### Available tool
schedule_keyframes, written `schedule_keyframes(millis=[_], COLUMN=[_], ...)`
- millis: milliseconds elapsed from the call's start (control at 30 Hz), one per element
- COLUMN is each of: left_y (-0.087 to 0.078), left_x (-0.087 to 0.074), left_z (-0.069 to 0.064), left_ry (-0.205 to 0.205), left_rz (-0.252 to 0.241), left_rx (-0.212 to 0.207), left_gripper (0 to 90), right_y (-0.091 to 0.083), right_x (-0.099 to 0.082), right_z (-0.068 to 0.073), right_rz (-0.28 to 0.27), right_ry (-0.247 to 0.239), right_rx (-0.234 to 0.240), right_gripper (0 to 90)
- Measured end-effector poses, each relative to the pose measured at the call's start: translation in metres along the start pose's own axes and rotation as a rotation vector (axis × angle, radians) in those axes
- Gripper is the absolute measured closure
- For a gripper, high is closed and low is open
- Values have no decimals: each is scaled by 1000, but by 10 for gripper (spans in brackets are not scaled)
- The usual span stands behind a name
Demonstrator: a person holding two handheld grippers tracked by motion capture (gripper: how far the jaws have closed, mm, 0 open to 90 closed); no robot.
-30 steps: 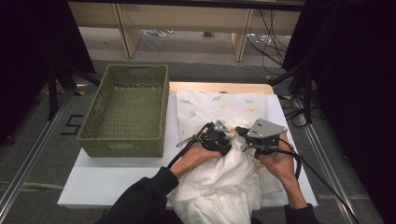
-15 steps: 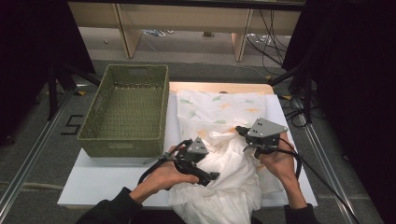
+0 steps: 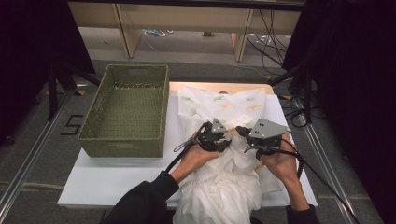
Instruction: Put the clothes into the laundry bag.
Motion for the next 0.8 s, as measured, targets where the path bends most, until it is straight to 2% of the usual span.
schedule_keyframes(millis=[67,100,167,233,300,367,400,500,533,567,600,633,700,733,767,800], left_y=[13,16,16,9,-12,-36,-48,-80,-88,-94,-96,-96,-90,-86,-83,-75], left_x=[-3,-4,-5,-6,-8,-11,-13,-20,-22,-26,-32,-36,-45,-48,-50,-54], left_z=[12,14,15,13,9,7,9,20,26,32,38,41,46,48,49,51], left_ry=[-62,-68,-65,-36,-14,6,26,73,66,42,20,15,-14,-30,-32,-26], left_rz=[21,25,35,40,27,-6,-13,-19,-20,-10,5,18,58,82,100,125], left_rx=[14,20,33,23,-2,-25,-20,-6,4,11,13,11,-17,-34,-45,-31], left_gripper=[775,748,681,569,460,344,298,241,231,217,203,185,169,154,153,154], right_y=[4,8,14,16,13,10,9,8,8,9,9,10,11,11,10,10], right_x=[-2,-3,-4,-5,-7,-8,-9,-9,-9,-9,-9,-8,-8,-8,-8,-8], right_z=[3,5,9,9,7,4,3,2,2,2,2,2,2,3,3,3], right_rz=[12,22,37,38,39,36,35,33,35,36,35,32,33,36,36,35], right_ry=[0,-2,-10,-16,6,7,5,16,15,15,10,7,-1,11,11,10], right_rx=[17,27,40,44,36,27,25,20,18,20,19,20,23,27,25,25], right_gripper=[900,900,900,900,900,900,900,900,900,900,900,900,900,900,900,900])
Point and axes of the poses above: each handheld gripper's, and its own axes: y roughly forward along the jaws, x roughly out of its top, z roughly to its left, the point moved 4 cm from there along y, roughly forward along the jaws, and after that the axes turned 15 degrees about -y, right-handed, at the moved point
